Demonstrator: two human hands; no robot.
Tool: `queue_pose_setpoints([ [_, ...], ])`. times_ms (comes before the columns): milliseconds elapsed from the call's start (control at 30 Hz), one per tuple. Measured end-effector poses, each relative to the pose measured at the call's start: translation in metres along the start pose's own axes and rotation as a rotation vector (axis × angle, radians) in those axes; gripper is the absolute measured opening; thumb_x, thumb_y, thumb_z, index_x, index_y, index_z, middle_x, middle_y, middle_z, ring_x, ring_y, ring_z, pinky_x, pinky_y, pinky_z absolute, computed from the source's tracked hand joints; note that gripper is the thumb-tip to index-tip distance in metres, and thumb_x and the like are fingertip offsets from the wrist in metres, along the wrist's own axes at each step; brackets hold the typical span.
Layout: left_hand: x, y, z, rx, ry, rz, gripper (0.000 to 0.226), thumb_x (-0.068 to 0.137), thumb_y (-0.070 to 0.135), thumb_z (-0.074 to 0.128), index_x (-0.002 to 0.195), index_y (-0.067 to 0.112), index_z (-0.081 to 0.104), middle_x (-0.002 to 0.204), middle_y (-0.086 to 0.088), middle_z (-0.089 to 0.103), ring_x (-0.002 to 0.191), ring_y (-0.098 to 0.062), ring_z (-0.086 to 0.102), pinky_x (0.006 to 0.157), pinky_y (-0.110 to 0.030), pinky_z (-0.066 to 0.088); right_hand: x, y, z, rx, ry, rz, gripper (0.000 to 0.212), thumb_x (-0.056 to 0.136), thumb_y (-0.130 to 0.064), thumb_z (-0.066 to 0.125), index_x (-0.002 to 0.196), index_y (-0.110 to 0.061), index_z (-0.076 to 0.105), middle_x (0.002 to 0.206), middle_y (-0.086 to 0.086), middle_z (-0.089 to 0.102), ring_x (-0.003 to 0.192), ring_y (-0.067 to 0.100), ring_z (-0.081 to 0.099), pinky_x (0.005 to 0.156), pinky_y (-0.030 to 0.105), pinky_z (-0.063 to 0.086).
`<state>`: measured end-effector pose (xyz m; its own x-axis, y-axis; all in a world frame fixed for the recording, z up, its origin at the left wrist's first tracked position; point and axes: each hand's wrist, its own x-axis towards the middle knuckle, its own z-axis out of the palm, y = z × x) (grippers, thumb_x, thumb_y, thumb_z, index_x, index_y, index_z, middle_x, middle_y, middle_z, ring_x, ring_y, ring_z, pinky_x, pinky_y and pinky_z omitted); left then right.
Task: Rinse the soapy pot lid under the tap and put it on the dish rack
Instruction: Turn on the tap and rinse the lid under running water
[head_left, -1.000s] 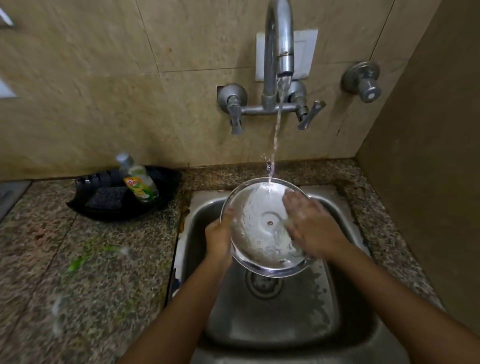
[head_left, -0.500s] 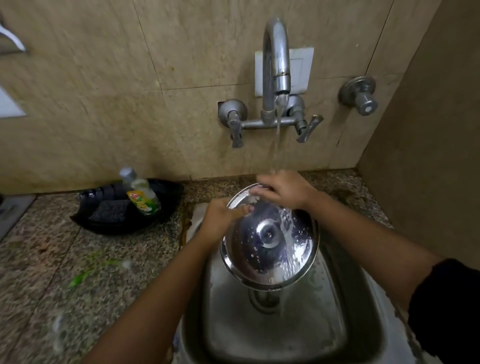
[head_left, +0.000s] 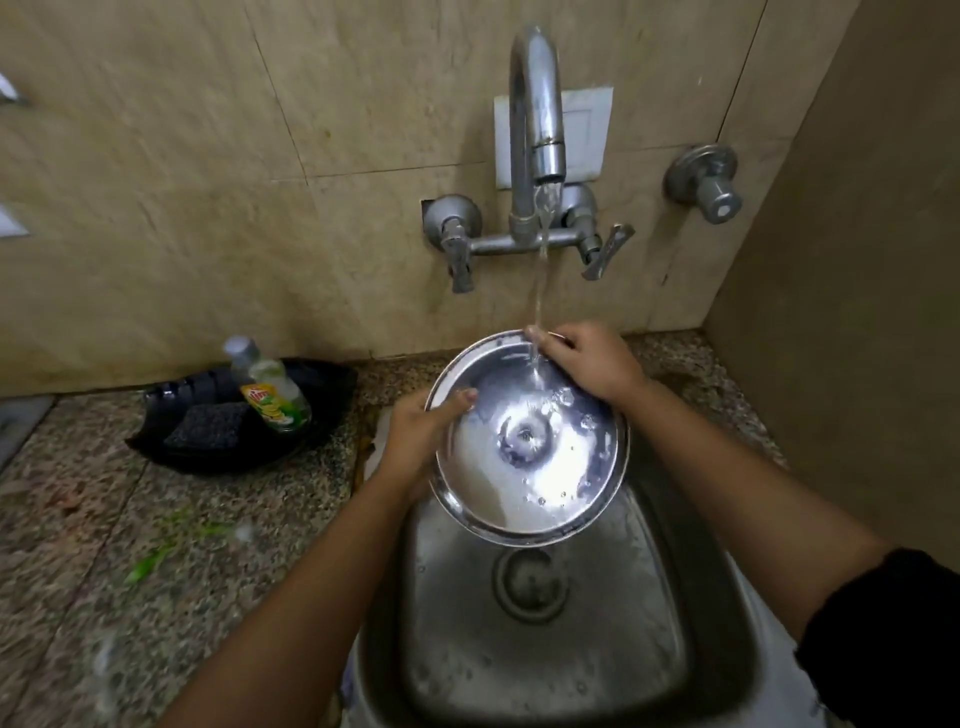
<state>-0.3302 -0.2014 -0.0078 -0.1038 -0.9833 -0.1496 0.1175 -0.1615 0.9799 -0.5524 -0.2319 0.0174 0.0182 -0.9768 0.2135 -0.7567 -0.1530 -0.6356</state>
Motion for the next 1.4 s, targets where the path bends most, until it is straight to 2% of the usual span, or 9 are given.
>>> queue_pose_setpoints([
  [200, 0.014, 0.015, 0.007, 0.374, -0.3, 0.062, 0.026, 0.077, 0.004, 0.074, 0.103, 0.004, 0.072, 0.088, -0.005, 0.074, 0.077, -0.009, 0.07, 0.072, -0.021, 0.054, 0.009, -0.045, 0.012, -0.269, -0.289, -0.247, 0.052, 0.08, -0.07, 0.052, 0.057, -0.024, 0.05, 0.057, -0.006, 0.053, 0.056, 0.009, 0.051, 0.055, 0.029, 0.036],
  [400, 0.01, 0.008, -0.007, 0.07, -0.135, -0.06, 0.024, 0.079, 0.007, 0.072, 0.102, 0.001, 0.071, 0.095, -0.018, 0.074, 0.084, -0.032, 0.07, 0.078, -0.039, 0.057, 0.009, -0.014, -0.011, 0.343, -0.224, 0.073, 0.047, 0.085, -0.052, 0.062, 0.053, -0.02, 0.051, 0.05, -0.007, 0.049, 0.046, 0.007, 0.045, 0.054, 0.026, 0.037],
  [567, 0.016, 0.027, 0.011, 0.374, -0.414, 0.015, 0.019, 0.079, 0.008, 0.073, 0.095, -0.003, 0.072, 0.094, -0.023, 0.073, 0.084, -0.026, 0.069, 0.081, -0.037, 0.054, 0.009, -0.052, 0.007, -0.057, -0.506, -0.172, 0.047, 0.082, -0.056, 0.063, 0.063, -0.013, 0.057, 0.057, -0.003, 0.051, 0.052, 0.008, 0.045, 0.057, 0.031, 0.038],
  [800, 0.011, 0.018, -0.004, 0.025, -0.17, -0.102, 0.028, 0.081, 0.01, 0.071, 0.105, -0.004, 0.069, 0.105, -0.027, 0.07, 0.091, -0.037, 0.068, 0.087, -0.049, 0.053, -0.002, -0.011, -0.01, 0.151, -0.064, 0.119, 0.06, 0.083, -0.068, 0.05, 0.065, -0.012, 0.06, 0.058, -0.001, 0.063, 0.055, 0.014, 0.057, 0.061, 0.034, 0.044],
  [933, 0.019, 0.036, 0.013, 0.405, -0.427, -0.053, 0.025, 0.078, 0.004, 0.073, 0.102, -0.006, 0.07, 0.097, -0.018, 0.072, 0.09, -0.023, 0.068, 0.084, -0.031, 0.053, -0.005, -0.046, 0.002, -0.064, -0.309, -0.111, 0.049, 0.082, -0.06, 0.06, 0.059, -0.017, 0.054, 0.055, -0.006, 0.052, 0.053, 0.009, 0.048, 0.054, 0.029, 0.036],
  [1000, 0.02, 0.035, 0.016, 0.382, -0.434, -0.005, 0.022, 0.078, 0.003, 0.072, 0.098, -0.007, 0.07, 0.099, -0.021, 0.071, 0.09, -0.023, 0.066, 0.086, -0.032, 0.052, 0.0, -0.049, 0.003, -0.063, -0.315, -0.136, 0.048, 0.081, -0.056, 0.065, 0.058, -0.017, 0.05, 0.055, -0.004, 0.049, 0.054, 0.01, 0.045, 0.054, 0.03, 0.035],
  [1133, 0.013, 0.03, 0.007, 0.161, -0.241, -0.026, 0.029, 0.083, 0.008, 0.069, 0.106, -0.009, 0.067, 0.106, -0.029, 0.068, 0.087, -0.031, 0.065, 0.08, -0.041, 0.055, 0.006, -0.019, -0.006, 0.404, 0.115, 0.152, 0.03, 0.09, -0.044, 0.06, 0.08, -0.016, 0.061, 0.074, 0.0, 0.061, 0.07, 0.013, 0.056, 0.074, 0.033, 0.044],
  [1233, 0.01, 0.032, 0.006, 0.1, -0.142, -0.05, 0.03, 0.083, 0.016, 0.071, 0.104, -0.005, 0.069, 0.104, -0.024, 0.071, 0.087, -0.033, 0.07, 0.08, -0.042, 0.057, 0.016, -0.018, -0.021, 0.543, 0.355, 0.359, 0.063, 0.076, -0.075, 0.049, 0.116, -0.026, 0.05, 0.098, 0.005, 0.066, 0.081, 0.021, 0.061, 0.077, 0.042, 0.051],
  [1400, 0.007, 0.036, 0.015, 0.085, -0.116, -0.031, 0.025, 0.084, 0.018, 0.07, 0.098, -0.002, 0.072, 0.099, -0.024, 0.072, 0.082, -0.031, 0.068, 0.079, -0.042, 0.055, 0.037, -0.043, -0.032, 0.593, 0.454, 0.317, 0.043, 0.093, -0.062, 0.035, 0.093, -0.024, 0.054, 0.069, 0.001, 0.065, 0.054, 0.021, 0.061, 0.058, 0.039, 0.052],
])
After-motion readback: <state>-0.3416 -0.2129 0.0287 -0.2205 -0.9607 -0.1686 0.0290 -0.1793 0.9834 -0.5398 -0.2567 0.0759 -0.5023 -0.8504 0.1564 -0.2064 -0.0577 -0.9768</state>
